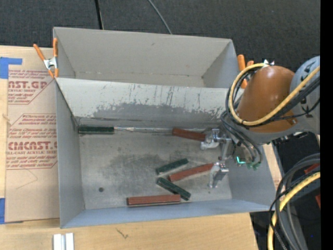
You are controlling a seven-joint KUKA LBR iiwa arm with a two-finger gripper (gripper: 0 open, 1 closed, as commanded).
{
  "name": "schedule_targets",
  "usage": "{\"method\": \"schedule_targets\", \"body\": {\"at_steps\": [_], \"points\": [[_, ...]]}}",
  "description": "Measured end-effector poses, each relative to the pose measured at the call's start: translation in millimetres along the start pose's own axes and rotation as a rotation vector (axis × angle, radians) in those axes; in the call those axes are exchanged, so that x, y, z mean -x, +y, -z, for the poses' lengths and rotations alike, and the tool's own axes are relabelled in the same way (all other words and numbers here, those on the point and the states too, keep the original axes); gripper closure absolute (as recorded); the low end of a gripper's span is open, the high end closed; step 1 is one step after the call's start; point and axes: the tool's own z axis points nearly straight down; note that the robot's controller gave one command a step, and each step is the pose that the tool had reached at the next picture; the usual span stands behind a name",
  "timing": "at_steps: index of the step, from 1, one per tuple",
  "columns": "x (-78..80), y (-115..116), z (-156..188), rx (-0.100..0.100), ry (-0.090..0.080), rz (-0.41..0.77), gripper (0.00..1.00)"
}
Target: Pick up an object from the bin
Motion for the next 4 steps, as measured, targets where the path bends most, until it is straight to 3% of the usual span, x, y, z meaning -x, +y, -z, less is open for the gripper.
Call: {"method": "schedule_targets", "body": {"at_steps": [1,2,3,4], "points": [[1.9,0.2,4.1,-0.001,-0.008,0.001,0.0],[21.3,5.3,-61.0,0.0,-0.014,-0.033,0.0],[31.3,-0.7,-96.2,0.0,-0.009,0.062,0.0],[44.4,-1.8,-97.2,0.003,-0.009,-0.099,0.0]]}}
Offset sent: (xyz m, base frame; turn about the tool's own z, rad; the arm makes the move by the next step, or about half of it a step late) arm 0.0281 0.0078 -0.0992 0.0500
